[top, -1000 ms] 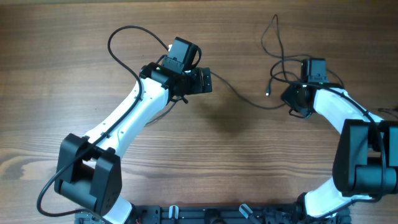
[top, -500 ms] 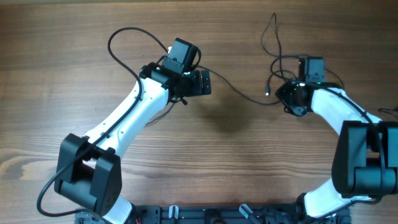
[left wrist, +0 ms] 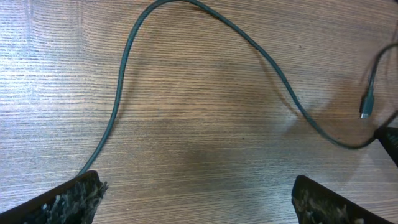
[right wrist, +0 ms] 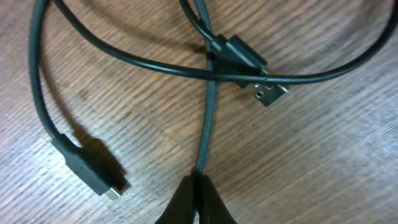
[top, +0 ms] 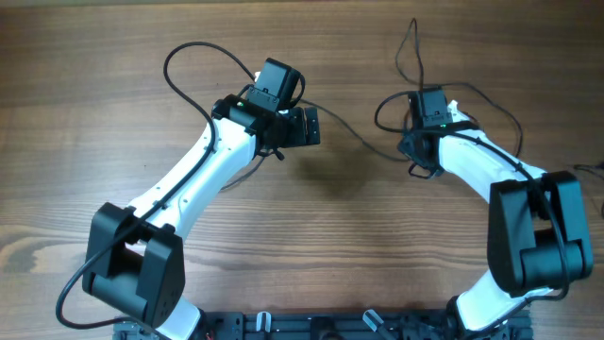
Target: Untangle cables
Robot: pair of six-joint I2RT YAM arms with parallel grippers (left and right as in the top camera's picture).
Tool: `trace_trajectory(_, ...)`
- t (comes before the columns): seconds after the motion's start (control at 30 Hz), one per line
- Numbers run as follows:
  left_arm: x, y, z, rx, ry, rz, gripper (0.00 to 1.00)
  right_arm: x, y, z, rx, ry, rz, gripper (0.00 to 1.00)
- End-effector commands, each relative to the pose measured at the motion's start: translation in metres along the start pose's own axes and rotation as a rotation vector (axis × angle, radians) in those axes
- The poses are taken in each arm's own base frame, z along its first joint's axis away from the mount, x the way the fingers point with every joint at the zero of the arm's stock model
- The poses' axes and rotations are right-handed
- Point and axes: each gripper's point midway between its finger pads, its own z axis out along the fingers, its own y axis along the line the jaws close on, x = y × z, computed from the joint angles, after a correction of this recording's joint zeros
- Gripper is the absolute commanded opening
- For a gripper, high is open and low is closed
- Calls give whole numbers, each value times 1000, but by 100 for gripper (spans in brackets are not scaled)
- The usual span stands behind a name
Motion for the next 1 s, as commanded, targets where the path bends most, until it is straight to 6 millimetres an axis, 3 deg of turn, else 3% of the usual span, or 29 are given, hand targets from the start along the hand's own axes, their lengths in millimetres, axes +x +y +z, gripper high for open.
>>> trace_trajectory(0.0, 2, 1, 2, -6, 8, -10, 100, 71, 10, 26, -113, 304, -20, 4)
trace_trajectory(0.13, 9, -9, 2, 57, 51, -11, 100, 43, 42, -18, -274, 231, -38, 4)
trace_trajectory(0.23, 14, -16, 1, 94, 77, -12, 100, 18, 57, -66, -396, 124, -66, 4)
trace_trajectory(0.27, 15, -19, 0, 112, 86, -12, 100, 7, 62, -91, -454, 71, -89, 4)
trace_trajectory(0.43, 20, -29, -1, 172, 115, -12, 100, 4, 65, -147, -580, 27, -130, 5)
trace_trajectory(0.57, 23, -34, -3, 202, 136, -31, 100, 6, 50, -148, -516, 21, -123, 5)
trace_trajectory(0.7, 22, -36, -3, 197, 149, -195, 100, 14, 36, -141, -445, 51, -110, 25)
trace_trajectory(0.8, 10, -51, -1, 246, 94, -179, 100, 14, 34, -140, -437, 55, -102, 35)
trace_trajectory(0.9, 1, -69, 7, 283, 40, -143, 96, 14, 34, -140, -435, 54, -102, 36)
trace_trajectory(0.97, 0, -65, 17, 234, 19, -137, 94, 12, 28, -137, -403, 42, -99, 36)
